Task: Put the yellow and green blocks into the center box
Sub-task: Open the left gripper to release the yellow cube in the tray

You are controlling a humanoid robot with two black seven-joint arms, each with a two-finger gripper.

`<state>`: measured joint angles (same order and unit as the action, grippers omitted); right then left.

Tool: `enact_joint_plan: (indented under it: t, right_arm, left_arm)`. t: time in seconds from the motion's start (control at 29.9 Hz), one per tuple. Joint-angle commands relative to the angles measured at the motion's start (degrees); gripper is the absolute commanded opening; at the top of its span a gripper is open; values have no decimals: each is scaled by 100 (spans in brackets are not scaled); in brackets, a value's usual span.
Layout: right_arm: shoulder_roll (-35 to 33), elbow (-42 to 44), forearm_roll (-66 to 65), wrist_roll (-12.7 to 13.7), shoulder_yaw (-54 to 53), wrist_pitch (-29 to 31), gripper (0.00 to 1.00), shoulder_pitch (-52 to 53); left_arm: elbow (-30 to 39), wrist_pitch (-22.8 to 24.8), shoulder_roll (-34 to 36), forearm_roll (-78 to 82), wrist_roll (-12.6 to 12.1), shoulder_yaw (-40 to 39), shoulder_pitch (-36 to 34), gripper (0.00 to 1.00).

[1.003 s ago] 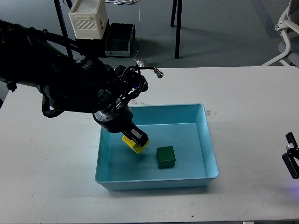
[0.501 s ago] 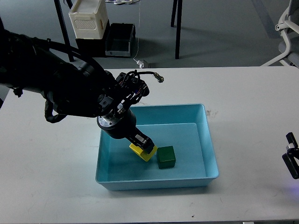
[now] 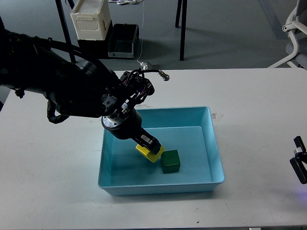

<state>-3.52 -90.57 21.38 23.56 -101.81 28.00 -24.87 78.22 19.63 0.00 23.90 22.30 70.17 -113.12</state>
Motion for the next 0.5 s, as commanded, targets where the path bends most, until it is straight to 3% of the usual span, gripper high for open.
enact_joint_plan:
  t: [0.0,0.3,0.4,0.47]
  right_arm:
    - [0,5,-2,0,4,0,100,0]
    - [0,14,-2,0,-5,0,100,0]
    - [-8,5,7,0,-14,0,100,0]
    - [-8,14,7,0,-14,0,100,0]
  left_arm:
    - [0,5,0,0,3,5,-8,95]
    - [0,-47,0,0,82,5,-8,93]
    - [0,-161,0,9,82,5,-8,78]
    - [0,-170,0,9,64,14,-17,57]
